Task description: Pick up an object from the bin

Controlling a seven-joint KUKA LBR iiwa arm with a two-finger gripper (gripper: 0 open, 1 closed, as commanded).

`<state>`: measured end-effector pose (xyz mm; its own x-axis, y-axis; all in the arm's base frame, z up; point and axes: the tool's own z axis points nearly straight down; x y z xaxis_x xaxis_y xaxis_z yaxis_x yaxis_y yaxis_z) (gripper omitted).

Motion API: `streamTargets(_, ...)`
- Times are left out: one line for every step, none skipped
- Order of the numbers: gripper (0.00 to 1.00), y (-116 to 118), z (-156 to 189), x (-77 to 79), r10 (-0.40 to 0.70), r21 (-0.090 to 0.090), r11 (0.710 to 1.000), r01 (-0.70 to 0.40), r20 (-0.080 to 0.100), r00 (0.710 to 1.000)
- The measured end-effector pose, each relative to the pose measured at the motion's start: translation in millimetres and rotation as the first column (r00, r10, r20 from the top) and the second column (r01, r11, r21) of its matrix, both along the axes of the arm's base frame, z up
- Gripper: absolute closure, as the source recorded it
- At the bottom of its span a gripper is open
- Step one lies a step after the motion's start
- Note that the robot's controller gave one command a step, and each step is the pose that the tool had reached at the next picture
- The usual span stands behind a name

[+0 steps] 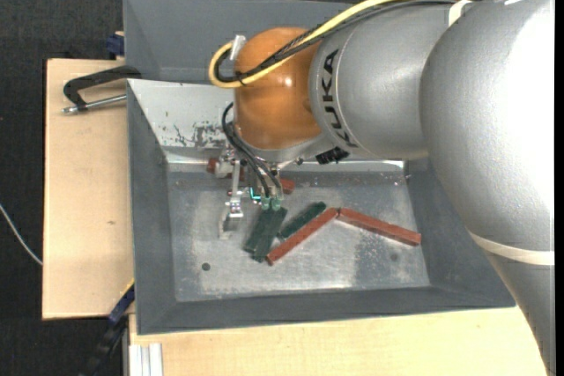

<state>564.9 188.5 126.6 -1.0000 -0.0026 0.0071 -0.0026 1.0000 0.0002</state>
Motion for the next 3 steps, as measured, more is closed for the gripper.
streamTargets(0.00, -1, 4, 1.5, -0.002, 0.001, 1.000, 0.002, 0.006, 1.000)
streamTargets(0.00, -29, -10, 3.7, 0.097, 0.005, 0.995, -0.097, 0.012, 0.995)
streamTargets(0.00, -76, -30, 1.8, 0.342, 0.000, 0.940, -0.342, 0.008, 0.940)
